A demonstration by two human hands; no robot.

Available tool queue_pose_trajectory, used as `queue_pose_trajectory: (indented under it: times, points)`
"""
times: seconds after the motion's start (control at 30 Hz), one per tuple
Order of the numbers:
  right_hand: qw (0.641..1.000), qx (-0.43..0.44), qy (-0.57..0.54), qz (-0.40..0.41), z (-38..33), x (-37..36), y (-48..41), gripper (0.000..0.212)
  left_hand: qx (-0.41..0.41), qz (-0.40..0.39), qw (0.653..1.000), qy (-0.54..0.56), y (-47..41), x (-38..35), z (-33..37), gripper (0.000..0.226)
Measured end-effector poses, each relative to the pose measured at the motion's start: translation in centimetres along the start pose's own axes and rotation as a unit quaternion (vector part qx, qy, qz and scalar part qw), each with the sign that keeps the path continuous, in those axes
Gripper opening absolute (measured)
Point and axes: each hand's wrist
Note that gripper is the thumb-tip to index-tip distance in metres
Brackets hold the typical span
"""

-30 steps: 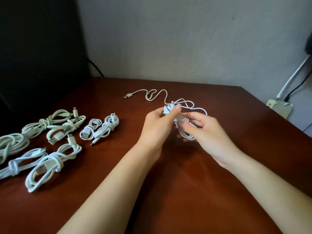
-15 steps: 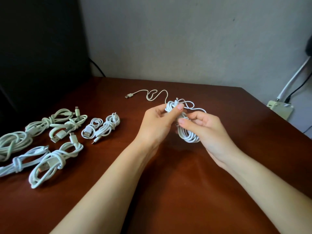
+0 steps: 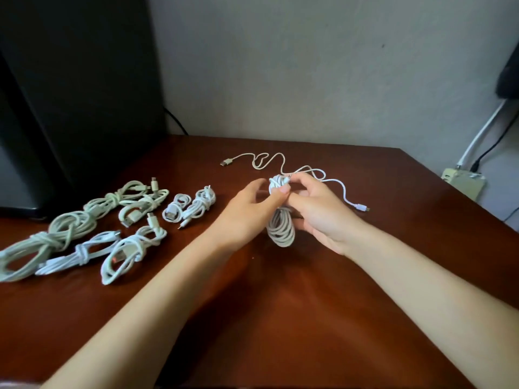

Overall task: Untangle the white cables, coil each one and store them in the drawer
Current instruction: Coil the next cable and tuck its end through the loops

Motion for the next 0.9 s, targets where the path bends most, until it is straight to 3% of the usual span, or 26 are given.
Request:
queue_pose_trajectory:
  times: [0.17, 0.23, 0.3, 0.5, 0.7, 0.9]
  points:
    - [0.999, -0.012, 0.037, 0.008, 0.6, -4.1, 0.1, 0.014, -0.006, 0.024, 0.997, -0.079, 4.7, 3.8, -0.2, 0.054]
    - [0.998, -0.017, 0.053, 0.003, 1.2, -5.9, 0.1, 0.017, 0.005, 0.055, 0.987, -0.148, 6.2, 5.1, -0.9, 0.065]
    - [0.995, -0.018, 0.097, -0.003, 2.0, -7.4, -0.1, 0.025, 0.021, 0.092, 0.974, -0.204, 7.3, 6.3, -1.6, 0.069]
    - [0.953, 0.054, 0.291, 0.058, 3.6, -10.2, 0.2, 0.062, 0.012, 0.148, 0.941, -0.306, 9.4, 8.5, -3.6, 0.04]
    - [0.908, 0.088, 0.403, 0.072, 4.1, -11.2, 0.6, 0.056, 0.013, 0.178, 0.909, -0.377, 10.1, 8.1, -4.4, 0.033]
    - [0.893, 0.086, 0.437, 0.062, 4.6, -11.3, 0.8, 0.049, 0.016, 0.204, 0.871, -0.447, 10.3, 7.5, -4.2, 0.037]
Point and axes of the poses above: each hand's wrist, its own y-axis away from the middle knuckle, its own x-axis out of the back of the hand, z = x × y, and after that the axes turned 7 degrees about -y, right-handed
